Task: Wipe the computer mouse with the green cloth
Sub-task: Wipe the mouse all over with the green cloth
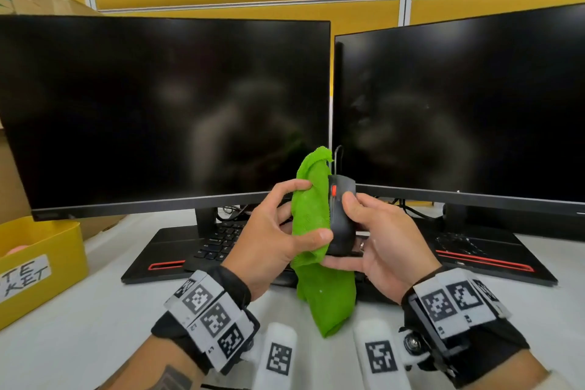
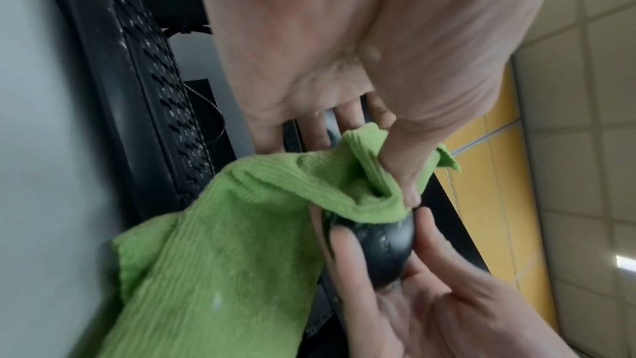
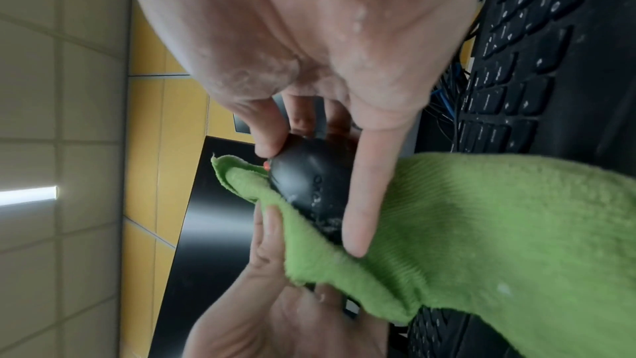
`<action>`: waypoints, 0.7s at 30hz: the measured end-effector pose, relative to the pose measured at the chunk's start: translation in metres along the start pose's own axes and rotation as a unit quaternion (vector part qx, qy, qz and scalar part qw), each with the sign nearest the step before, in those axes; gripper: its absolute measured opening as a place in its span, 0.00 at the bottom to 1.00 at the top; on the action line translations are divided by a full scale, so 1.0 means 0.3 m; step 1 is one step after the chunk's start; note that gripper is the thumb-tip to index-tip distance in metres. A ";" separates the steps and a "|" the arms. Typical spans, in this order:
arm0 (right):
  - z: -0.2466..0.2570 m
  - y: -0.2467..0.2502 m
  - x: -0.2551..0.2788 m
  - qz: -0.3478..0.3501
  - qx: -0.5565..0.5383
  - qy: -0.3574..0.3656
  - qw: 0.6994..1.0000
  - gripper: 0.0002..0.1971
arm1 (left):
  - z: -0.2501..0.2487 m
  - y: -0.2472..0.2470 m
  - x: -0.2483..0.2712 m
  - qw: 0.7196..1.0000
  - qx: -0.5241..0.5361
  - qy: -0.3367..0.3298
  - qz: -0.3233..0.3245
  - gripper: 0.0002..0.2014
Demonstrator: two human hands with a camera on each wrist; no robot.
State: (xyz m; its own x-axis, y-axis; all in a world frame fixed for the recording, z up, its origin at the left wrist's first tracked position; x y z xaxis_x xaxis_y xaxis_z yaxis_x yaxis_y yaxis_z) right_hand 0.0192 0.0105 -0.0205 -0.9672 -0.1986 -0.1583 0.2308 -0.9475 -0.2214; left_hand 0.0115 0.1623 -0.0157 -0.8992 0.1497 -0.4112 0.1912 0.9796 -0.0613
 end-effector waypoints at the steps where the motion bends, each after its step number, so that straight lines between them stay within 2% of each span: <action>1: 0.002 0.004 -0.001 -0.003 0.012 0.003 1.000 0.12 | 0.004 0.001 -0.001 1.000 -0.008 -0.002 -0.010 0.33; 7: 0.013 0.012 -0.001 0.001 0.057 0.007 0.998 0.13 | 0.002 0.019 -0.003 0.999 -0.011 0.004 -0.050 0.28; 10: 0.010 0.016 -0.003 -0.002 0.046 -0.003 0.999 0.12 | -0.004 0.026 -0.002 0.998 0.003 0.001 -0.065 0.21; 13: 0.004 0.017 -0.006 -0.003 0.020 -0.013 1.000 0.12 | -0.018 0.032 -0.001 0.996 0.010 -0.021 -0.081 0.22; 16: 0.003 0.019 -0.011 -0.013 0.013 -0.005 1.000 0.12 | -0.031 0.004 -0.003 0.997 0.006 -0.049 -0.051 0.24; 19: 0.000 0.023 -0.012 -0.019 0.008 0.006 1.000 0.13 | -0.024 -0.048 0.001 0.999 -0.019 -0.037 0.012 0.21; 21: -0.001 0.022 -0.009 -0.020 0.004 0.011 1.000 0.14 | -0.012 -0.052 0.001 0.998 -0.045 -0.040 0.031 0.26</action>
State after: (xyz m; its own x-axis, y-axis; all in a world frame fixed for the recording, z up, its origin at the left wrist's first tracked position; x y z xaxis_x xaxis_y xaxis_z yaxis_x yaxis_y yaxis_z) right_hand 0.0233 0.0048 -0.0219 -0.9732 -0.1552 -0.1697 0.1910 -0.9566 -0.2203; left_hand 0.0067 0.1476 -0.0116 -0.8516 0.2018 -0.4837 0.2056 0.9776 0.0459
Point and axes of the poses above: each hand's wrist, its own x-axis away from the middle knuckle, its own y-axis out of the back of the hand, z = x × y, the point moved 8 cm from there along -x, towards the middle knuckle, and after that the axes turned 2 degrees about x, right-handed, at the moved point
